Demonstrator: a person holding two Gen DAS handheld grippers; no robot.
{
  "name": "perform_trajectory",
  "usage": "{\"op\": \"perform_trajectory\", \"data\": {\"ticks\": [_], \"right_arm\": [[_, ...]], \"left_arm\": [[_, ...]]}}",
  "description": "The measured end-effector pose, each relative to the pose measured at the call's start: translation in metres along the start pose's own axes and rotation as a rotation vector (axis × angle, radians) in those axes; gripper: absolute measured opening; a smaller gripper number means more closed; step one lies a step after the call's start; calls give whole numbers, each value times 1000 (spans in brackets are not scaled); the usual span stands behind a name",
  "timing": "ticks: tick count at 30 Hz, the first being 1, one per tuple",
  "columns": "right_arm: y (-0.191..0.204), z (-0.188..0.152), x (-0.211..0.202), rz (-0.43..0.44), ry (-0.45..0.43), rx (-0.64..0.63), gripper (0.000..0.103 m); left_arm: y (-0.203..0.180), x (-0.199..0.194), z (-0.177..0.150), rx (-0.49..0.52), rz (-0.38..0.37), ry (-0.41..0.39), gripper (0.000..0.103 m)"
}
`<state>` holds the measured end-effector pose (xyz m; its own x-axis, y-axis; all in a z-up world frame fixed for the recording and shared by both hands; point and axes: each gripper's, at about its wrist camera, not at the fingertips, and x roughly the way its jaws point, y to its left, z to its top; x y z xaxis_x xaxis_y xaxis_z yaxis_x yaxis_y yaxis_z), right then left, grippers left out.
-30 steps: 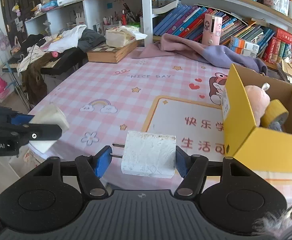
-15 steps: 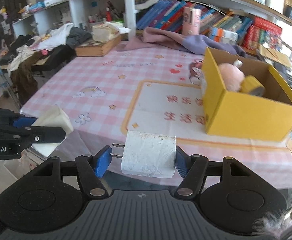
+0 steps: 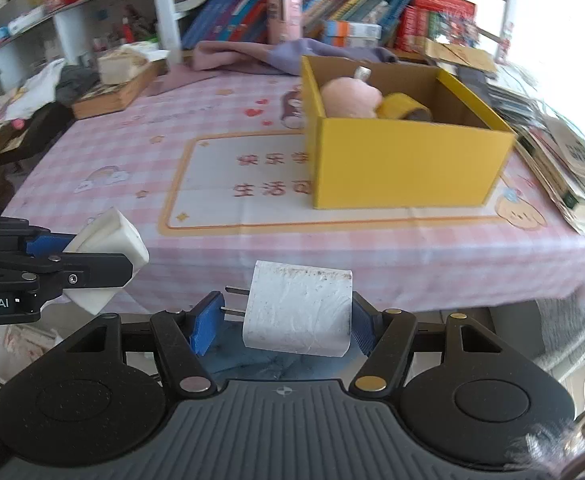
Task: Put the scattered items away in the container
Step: 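Carry the charger and cream block with both tools over the yellow box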
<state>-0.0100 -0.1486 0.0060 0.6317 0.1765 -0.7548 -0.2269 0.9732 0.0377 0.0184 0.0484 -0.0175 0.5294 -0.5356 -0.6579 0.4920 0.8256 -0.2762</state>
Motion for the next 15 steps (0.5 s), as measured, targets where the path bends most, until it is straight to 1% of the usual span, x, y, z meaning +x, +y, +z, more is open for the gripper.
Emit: {"op": "perform_trajectory", "data": {"ticks": [3, 9, 15], "right_arm": [[-10, -3, -1, -23, 7, 29, 63], [-29, -4, -2, -62, 24, 67, 63], [-48, 3, -1, -95, 19, 87, 63]], "left_arm": [[-10, 10, 4, 38, -36, 16, 30], [-24, 30, 14, 83, -89, 46, 30], [-40, 45, 28, 140, -123, 47, 30]]}}
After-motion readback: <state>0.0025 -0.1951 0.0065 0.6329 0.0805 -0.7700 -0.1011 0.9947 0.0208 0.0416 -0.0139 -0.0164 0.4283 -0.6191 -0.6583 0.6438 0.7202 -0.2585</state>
